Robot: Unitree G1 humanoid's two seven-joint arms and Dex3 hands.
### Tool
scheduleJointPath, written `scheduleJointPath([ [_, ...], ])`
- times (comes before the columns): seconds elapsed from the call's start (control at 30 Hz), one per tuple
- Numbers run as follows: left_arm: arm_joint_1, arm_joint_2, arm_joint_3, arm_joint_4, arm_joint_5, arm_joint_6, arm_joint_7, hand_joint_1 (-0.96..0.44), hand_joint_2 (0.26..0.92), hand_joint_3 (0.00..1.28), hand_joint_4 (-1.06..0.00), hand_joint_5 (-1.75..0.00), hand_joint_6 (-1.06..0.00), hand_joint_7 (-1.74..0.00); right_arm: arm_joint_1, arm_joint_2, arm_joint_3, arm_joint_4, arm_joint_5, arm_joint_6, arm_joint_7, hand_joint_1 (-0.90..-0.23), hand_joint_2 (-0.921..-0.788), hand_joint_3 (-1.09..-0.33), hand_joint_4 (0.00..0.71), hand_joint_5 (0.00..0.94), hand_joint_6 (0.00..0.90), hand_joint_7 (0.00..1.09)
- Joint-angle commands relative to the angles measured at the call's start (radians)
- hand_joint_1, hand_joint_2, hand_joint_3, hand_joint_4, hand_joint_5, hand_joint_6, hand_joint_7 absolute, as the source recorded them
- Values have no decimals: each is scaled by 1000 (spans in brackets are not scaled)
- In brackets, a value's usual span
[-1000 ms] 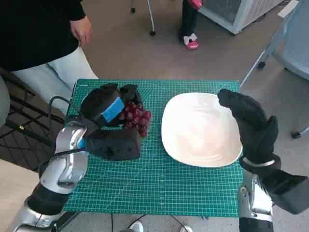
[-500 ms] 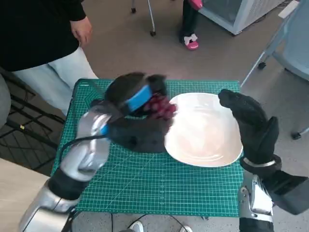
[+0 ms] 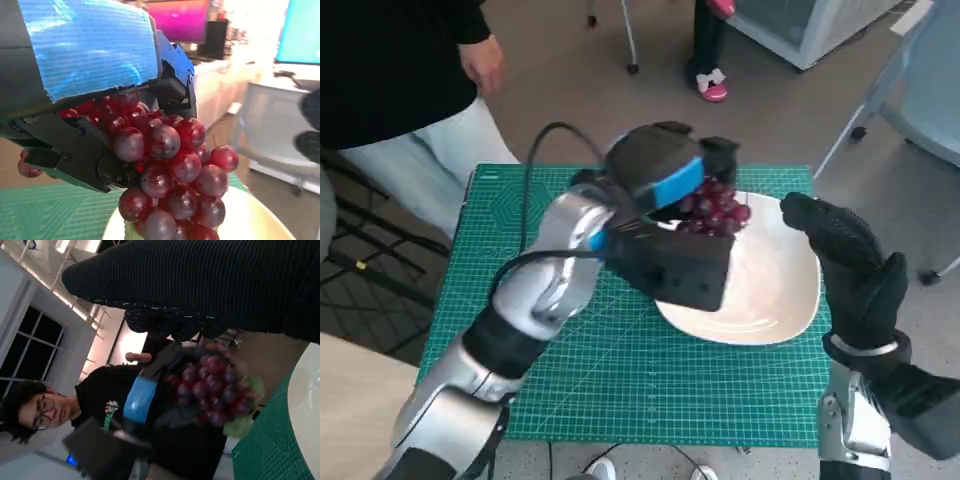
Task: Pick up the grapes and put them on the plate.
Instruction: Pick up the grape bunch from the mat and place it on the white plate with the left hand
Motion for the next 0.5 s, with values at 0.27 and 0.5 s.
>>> scheduleJointPath([
  [0.27,-121,-105,-32,217,-19,-67,4,2,918,168,-541,-1311,-547,-1275,95,1,-29,-79,-37,6,-72,-652,-921,-784,387,4,67,273],
  [0.5,-145,-135,-38,287,-28,-102,-3,4,921,174,-524,-1442,-574,-1119,119,13,-35,-103,-85,-9,-133,-642,-921,-787,388,3,68,260],
])
